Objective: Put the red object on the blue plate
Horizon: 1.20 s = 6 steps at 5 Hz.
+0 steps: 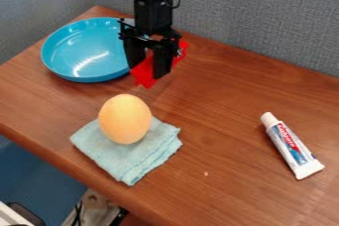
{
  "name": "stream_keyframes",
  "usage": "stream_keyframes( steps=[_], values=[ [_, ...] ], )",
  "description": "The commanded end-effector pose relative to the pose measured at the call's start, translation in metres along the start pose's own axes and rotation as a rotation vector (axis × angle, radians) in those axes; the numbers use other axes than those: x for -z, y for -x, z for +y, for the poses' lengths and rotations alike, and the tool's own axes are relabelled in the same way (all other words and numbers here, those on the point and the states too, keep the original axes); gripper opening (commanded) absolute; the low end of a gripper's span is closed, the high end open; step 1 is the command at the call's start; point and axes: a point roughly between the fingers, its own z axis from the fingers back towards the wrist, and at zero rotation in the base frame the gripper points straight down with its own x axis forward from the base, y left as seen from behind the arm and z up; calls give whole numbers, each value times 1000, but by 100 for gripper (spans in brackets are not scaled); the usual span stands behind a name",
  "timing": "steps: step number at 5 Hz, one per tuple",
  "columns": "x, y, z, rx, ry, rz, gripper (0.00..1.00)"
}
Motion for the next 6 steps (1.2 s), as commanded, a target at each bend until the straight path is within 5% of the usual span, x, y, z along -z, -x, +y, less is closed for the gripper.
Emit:
stream_keyframes(
  steps=[1, 6],
  values=[
    [-33, -4, 6, -15, -23, -102, 0],
    [-50, -1, 13, -28, -26, -118, 0]
  ],
)
